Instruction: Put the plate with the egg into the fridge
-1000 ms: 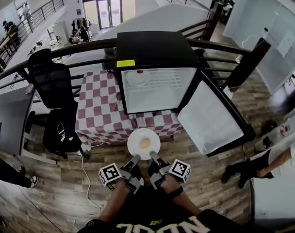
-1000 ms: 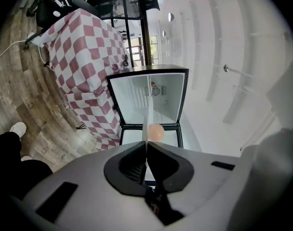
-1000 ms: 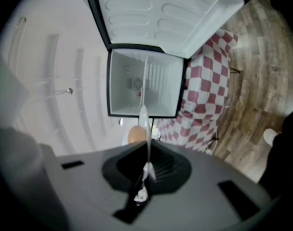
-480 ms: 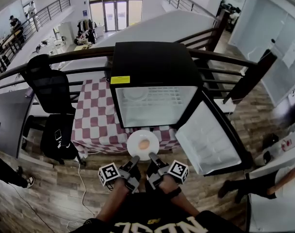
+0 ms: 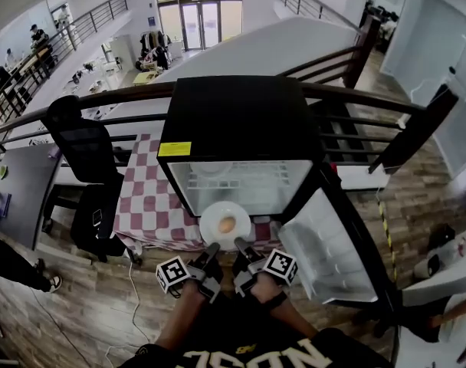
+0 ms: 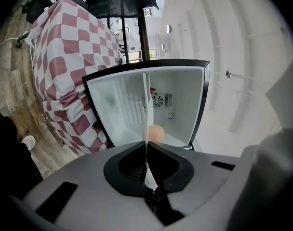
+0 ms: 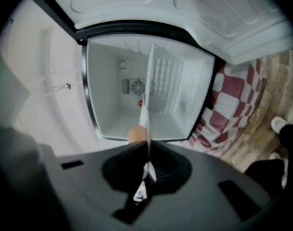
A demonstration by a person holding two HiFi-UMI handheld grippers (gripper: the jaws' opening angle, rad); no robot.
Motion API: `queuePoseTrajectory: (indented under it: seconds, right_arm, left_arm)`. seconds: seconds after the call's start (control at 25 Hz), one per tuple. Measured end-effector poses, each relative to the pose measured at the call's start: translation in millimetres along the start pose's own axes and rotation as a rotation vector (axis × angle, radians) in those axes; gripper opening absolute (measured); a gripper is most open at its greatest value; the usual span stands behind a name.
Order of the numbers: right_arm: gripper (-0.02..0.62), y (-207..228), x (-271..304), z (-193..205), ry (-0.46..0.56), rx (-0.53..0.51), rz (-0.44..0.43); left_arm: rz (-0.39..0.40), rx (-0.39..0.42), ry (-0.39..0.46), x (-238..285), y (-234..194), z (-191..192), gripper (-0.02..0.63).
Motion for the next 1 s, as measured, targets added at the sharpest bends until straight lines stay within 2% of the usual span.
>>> queuePoseTrajectory:
  seconds: [0.2,0.64,1.0]
  right_arm:
    - [0.031,17,10,-6,-0.058,0.022,0.036]
    - [0.031,43,58,-3,-0.043,0.031,0.092]
    - [0.034,78,74,5,-0.082,-0.032,0.187]
  left_arm:
    - [-0.038,-0.021,0.013,9,-14,-6,0.029]
    - [-0.123,0.004,-0.033,32,-33,-63,0.029]
    - [-0.237,0.03,-0.072,47,-65,-84,0.031]
Point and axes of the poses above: the fingertips, and each gripper's own axes: x forward along the fingers, y to its right, z out of its underside, the point moved 9 cm from there along -x, backward along the fingers, and after that the axes turned 14 degrees about -x, right-handed, at the moved point
